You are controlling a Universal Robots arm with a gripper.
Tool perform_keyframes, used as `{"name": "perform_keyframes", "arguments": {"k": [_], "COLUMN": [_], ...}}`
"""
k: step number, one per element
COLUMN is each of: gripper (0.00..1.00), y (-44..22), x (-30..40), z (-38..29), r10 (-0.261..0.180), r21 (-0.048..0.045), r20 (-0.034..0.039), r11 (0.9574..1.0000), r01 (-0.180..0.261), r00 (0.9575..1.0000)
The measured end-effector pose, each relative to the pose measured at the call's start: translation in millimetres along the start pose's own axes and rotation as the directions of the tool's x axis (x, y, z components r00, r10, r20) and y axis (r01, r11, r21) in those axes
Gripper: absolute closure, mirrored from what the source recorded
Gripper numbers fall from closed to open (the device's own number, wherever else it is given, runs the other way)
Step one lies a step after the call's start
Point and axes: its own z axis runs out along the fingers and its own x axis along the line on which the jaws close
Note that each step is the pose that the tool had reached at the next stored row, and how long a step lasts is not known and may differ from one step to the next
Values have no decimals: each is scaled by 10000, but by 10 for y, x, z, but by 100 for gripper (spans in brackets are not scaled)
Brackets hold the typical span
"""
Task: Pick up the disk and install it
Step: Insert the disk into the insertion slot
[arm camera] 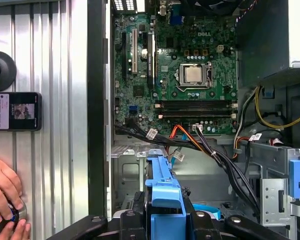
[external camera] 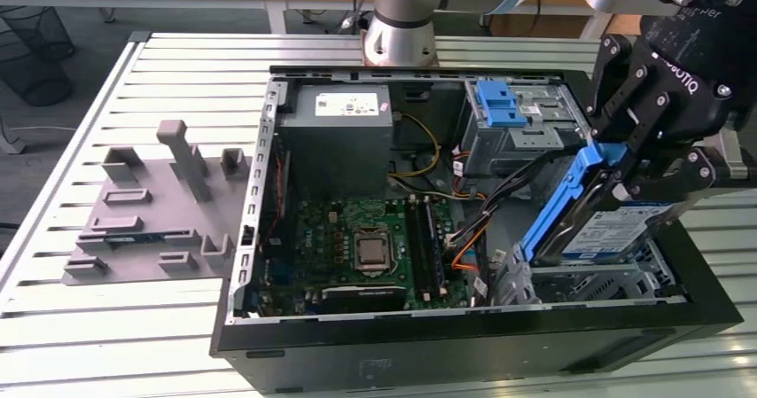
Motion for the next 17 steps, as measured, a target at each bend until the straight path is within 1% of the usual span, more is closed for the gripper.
{"name": "perform_keyframes", "arguments": {"k": [5,6,7,14,15,16,17], "gripper": [64,62,56,56,57,64,64], "y": [0,0,-1,-3,-4,-4,-4], "x": [0,0,0,0,0,0,0], "z": [2,2,10,133,151,168,187], "r10": [0,-1,-1,-8,-9,-10,-11], "r21": [1,0,1,1,1,1,1], "r20": [2,-1,4,3,2,2,2], "r11": [10000,10000,10000,10000,10000,10000,10000], "r01": [0,1,1,8,9,10,11], "r00": [10000,10000,10000,10000,10000,10000,10000]}}
